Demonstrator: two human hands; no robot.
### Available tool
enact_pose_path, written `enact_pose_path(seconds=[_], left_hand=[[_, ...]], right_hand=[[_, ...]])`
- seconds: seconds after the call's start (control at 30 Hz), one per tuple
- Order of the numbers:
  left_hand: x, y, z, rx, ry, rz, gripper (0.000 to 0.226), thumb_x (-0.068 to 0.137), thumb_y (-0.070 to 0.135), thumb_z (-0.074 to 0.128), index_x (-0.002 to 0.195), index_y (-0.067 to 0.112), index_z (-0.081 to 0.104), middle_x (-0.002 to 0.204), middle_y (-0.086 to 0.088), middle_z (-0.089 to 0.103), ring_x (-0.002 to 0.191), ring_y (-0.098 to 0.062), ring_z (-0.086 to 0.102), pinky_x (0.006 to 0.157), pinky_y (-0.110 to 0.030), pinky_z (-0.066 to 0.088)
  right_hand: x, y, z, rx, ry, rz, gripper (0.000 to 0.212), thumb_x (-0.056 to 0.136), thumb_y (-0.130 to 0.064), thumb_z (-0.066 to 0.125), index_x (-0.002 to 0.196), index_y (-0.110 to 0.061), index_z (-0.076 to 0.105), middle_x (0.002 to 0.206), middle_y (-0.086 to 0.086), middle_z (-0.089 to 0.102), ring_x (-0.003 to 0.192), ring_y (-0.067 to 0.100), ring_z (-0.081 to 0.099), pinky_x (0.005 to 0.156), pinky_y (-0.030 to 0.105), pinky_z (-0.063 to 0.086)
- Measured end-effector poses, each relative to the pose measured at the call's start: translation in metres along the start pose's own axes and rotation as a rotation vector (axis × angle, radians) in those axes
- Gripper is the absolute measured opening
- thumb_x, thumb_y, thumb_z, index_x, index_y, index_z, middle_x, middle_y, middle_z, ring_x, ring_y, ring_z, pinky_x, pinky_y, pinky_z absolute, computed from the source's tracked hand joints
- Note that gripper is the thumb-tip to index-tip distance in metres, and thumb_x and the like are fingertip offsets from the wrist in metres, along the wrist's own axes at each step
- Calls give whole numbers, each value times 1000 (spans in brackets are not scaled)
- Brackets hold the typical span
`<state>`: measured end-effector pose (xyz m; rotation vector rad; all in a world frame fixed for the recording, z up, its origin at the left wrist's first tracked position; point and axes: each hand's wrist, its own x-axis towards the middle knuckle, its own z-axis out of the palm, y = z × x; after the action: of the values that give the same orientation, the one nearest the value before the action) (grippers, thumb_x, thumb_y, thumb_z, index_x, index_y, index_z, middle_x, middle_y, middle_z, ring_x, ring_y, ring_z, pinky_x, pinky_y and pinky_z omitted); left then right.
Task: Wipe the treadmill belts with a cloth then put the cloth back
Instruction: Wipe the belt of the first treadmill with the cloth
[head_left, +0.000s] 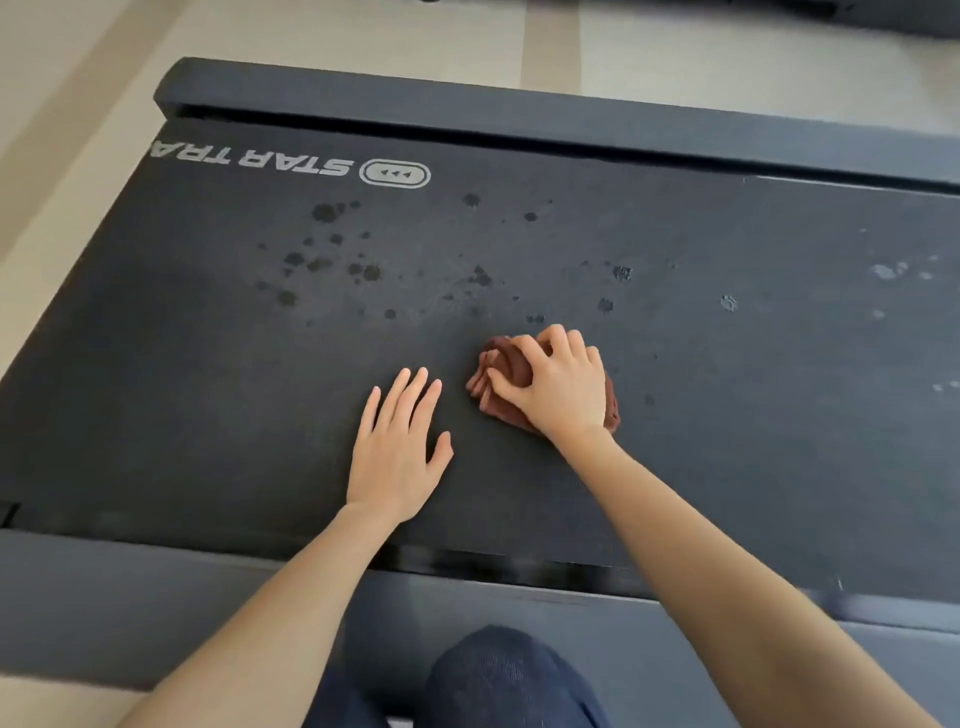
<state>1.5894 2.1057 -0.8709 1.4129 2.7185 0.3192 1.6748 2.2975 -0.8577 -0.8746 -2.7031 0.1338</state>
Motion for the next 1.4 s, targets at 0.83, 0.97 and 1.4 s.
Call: enact_pose_path(seconds=[0.83, 0.97, 1.4], left_hand=[[0, 1, -2, -2, -5, -16, 56, 91, 31, 49, 142, 11, 38, 151, -6, 31, 142, -21, 21, 115, -47, 20], [0, 2, -3, -1, -11, -13, 55, 91, 29, 49, 142, 11, 37, 151, -6, 31, 143, -21, 20, 116, -46, 19], [-2, 0, -4, -49, 13, -16, 55, 89, 23, 55, 140, 9, 41, 150, -8, 35, 141, -22, 24, 115, -47, 20]], right_hand=[[-41, 54, -23, 7, 54, -59, 42, 80, -60, 56, 96, -23, 67, 86, 4, 56, 78, 26, 54, 67, 35, 43], [11, 58, -17, -28, -55, 133, 46, 82, -60, 55, 105, -21, 64, 97, 9, 56, 92, 31, 52, 77, 39, 39], [-166, 60, -53, -13, -29, -121, 42, 77, -62, 58, 101, -29, 65, 85, 0, 53, 73, 23, 49, 63, 33, 36]])
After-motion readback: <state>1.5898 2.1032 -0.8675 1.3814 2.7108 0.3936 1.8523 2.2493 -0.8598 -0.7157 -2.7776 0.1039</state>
